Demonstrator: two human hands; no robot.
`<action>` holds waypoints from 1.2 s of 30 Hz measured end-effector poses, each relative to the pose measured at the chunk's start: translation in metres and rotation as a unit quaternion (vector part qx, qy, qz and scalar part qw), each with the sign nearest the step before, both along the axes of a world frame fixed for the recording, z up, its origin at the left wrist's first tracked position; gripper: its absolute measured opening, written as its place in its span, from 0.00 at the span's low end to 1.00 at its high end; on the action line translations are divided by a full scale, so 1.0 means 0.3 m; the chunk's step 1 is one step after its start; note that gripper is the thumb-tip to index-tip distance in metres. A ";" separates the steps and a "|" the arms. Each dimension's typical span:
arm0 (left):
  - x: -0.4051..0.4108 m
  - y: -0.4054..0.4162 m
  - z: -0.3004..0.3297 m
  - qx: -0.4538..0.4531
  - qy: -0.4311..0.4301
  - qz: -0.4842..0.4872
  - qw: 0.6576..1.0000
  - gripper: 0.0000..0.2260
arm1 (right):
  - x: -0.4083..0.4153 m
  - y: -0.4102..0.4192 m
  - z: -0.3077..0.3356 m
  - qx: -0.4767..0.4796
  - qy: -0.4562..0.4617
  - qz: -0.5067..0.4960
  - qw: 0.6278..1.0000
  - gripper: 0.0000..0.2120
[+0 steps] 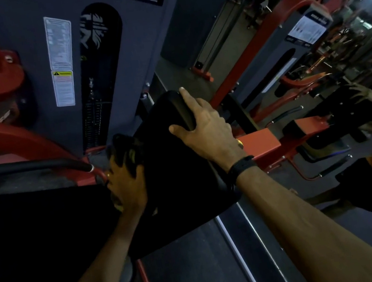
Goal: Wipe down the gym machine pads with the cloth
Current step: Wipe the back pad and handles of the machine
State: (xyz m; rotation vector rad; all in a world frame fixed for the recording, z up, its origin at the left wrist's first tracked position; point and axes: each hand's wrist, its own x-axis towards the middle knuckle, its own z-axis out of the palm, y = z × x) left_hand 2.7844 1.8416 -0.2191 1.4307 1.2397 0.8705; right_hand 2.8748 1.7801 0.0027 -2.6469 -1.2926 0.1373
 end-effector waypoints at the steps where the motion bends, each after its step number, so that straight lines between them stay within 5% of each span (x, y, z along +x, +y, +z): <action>1: 0.016 0.054 -0.053 -0.028 0.002 0.003 1.000 0.33 | 0.003 0.001 -0.001 0.000 0.001 0.001 1.000 0.41; 7: -0.099 0.041 -0.382 -0.261 0.077 0.019 0.962 0.32 | 0.010 0.000 0.002 0.005 0.007 0.001 1.000 0.40; 12: -0.227 -0.245 -0.300 -0.287 0.084 0.015 0.954 0.34 | 0.017 0.007 -0.008 0.014 0.008 0.001 1.000 0.40; 14: -0.245 -0.344 -0.151 -0.250 0.039 0.007 0.967 0.34 | 0.017 0.005 -0.007 0.009 0.007 -0.002 1.000 0.39; 18: -0.170 -0.367 0.193 0.037 -0.075 -0.038 0.996 0.22 | 0.016 0.005 -0.012 0.014 0.006 0.001 1.000 0.39; 20: -0.083 -0.284 0.289 0.097 -0.100 -0.014 0.990 0.24 | 0.014 0.002 -0.010 0.019 0.012 0.002 1.000 0.37; 24: 0.045 -0.003 0.213 -0.008 -0.086 0.029 0.996 0.35 | 0.014 0.000 0.006 0.039 0.046 -0.011 0.998 0.28; 30: -0.088 -0.031 -0.045 -0.200 0.005 0.037 0.979 0.27 | 0.002 0.008 0.020 0.056 0.077 -0.028 0.995 0.24; 33: -0.152 -0.256 0.052 -0.143 0.011 0.019 0.990 0.30 | -0.001 0.006 0.018 0.059 0.078 -0.031 0.995 0.24; 36: -0.117 -0.341 0.304 0.070 -0.026 -0.018 0.997 0.26 | -0.001 0.004 0.018 0.068 0.089 -0.037 0.993 0.23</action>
